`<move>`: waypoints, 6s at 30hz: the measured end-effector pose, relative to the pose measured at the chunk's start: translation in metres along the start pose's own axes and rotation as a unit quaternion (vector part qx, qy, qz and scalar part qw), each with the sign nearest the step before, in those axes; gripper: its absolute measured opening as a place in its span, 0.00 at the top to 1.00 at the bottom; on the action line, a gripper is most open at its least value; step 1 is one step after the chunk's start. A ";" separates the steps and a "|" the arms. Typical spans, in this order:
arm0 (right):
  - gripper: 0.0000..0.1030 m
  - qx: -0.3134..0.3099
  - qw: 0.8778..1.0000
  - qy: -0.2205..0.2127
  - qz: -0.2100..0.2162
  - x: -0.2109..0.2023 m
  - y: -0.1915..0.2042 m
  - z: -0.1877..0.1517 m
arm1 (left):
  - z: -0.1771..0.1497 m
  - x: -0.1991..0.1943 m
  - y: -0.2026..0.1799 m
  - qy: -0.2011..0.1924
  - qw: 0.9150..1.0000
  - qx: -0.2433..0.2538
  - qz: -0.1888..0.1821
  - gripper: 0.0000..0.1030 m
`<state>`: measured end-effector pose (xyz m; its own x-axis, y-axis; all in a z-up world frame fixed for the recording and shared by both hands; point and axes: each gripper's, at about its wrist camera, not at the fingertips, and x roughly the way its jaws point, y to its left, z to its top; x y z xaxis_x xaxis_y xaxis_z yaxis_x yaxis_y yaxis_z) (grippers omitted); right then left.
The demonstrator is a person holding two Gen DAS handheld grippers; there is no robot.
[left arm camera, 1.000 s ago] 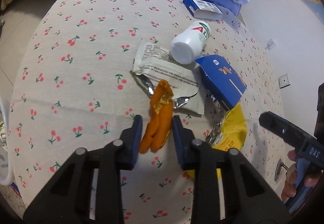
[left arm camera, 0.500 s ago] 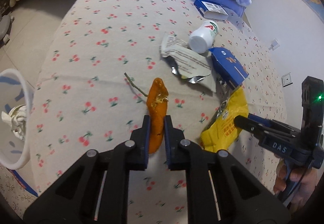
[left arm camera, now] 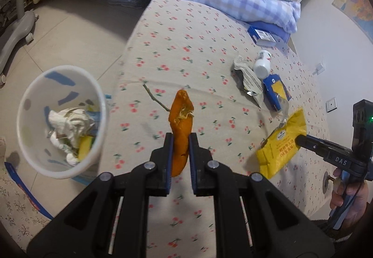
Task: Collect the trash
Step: 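Carry the orange wrapper and yellow packet over the white bin and release both, then move both open tools back toward the blue box and white bottle, then grasp the blue snack box with the right tool while the left tool grasps the white bottle, then drop the white bottle into the bin with the left tool while the right tool holds the box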
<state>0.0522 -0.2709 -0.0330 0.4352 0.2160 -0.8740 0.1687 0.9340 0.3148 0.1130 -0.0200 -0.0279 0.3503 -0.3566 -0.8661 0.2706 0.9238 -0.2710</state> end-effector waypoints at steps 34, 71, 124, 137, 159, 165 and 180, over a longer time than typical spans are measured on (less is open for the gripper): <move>0.80 -0.069 0.993 -0.018 0.096 0.077 0.192 0.031 | -0.013 -0.046 0.179 -0.025 0.970 -0.164 0.177 0.11; 0.18 0.002 0.994 -0.094 -0.057 0.044 0.107 0.057 | 0.002 -0.034 0.108 -0.023 0.983 -0.098 0.151 0.03; 0.29 0.132 0.982 -0.045 -0.131 0.015 -0.112 0.056 | 0.047 0.051 -0.052 0.011 0.994 0.010 0.105 0.03; 0.29 0.159 0.981 -0.081 -0.080 -0.045 -0.144 0.043 | 0.101 0.092 -0.146 0.019 0.996 0.067 0.049 0.27; 0.29 0.152 0.982 -0.084 -0.073 -0.061 -0.163 0.031 | 0.111 0.147 -0.203 0.037 0.986 0.139 0.081 0.62; 0.29 0.160 0.981 -0.065 -0.086 -0.053 -0.174 0.025 | 0.096 0.113 -0.190 0.025 0.991 0.114 0.072 0.62; 0.29 0.103 0.989 -0.080 -0.067 -0.069 -0.116 0.011 | 0.046 0.028 -0.099 -0.022 0.999 0.037 0.030 0.62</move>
<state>0.0123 -0.3972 -0.0052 0.5283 0.0306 -0.8485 0.4042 0.8698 0.2830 0.1368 -0.1273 -0.0060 0.4062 -0.3075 -0.8605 0.3122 0.9317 -0.1856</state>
